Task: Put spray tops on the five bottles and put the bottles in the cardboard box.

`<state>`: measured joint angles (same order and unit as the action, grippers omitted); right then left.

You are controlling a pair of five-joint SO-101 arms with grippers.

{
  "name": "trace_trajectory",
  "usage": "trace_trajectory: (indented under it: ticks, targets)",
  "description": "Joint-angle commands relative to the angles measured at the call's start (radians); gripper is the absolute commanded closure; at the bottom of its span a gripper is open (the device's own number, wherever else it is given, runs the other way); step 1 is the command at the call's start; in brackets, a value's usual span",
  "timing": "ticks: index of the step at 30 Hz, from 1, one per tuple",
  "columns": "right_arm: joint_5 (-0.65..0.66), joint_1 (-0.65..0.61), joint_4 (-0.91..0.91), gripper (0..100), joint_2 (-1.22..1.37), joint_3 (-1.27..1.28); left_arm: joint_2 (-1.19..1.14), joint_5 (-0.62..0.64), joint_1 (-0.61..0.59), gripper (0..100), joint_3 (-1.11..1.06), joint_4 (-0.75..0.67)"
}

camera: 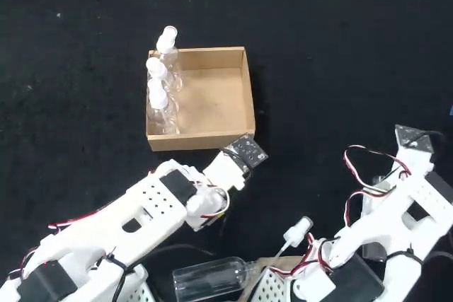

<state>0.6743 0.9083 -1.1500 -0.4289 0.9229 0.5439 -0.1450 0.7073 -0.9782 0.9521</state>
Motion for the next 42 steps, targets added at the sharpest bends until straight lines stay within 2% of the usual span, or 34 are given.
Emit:
trace_trajectory:
  ticks: [1,11,15,19,26,30,37,42]
  targets:
    - [0.055,0.015,-0.071,69.5,0.002,-0.036,0.038,0.011,0.005,97,0.005,-0.012]
    - [0.163,0.008,-0.186,74.7,0.004,-0.194,0.038,0.011,0.005,97,0.005,-0.012]
    - [0.227,-0.078,-0.27,74.7,0.004,-0.243,0.038,0.011,0.004,97,0.005,-0.012]
    - [0.176,-0.172,-0.333,74.5,0.004,-0.265,0.038,0.011,0.004,97,0.005,-0.011]
    - [0.164,-0.132,-0.249,74.5,0.004,-0.226,0.038,0.011,0.004,97,-0.002,-0.012]
    - [0.236,-0.103,-0.167,74.7,0.004,-0.174,0.038,0.011,0.004,97,-0.005,-0.014]
    - [0.249,-0.104,-0.13,74.7,0.004,-0.128,0.038,0.011,0.004,97,-0.005,-0.012]
    - [0.247,-0.106,-0.026,74.7,0.004,-0.045,0.038,0.011,0.004,97,-0.005,-0.012]
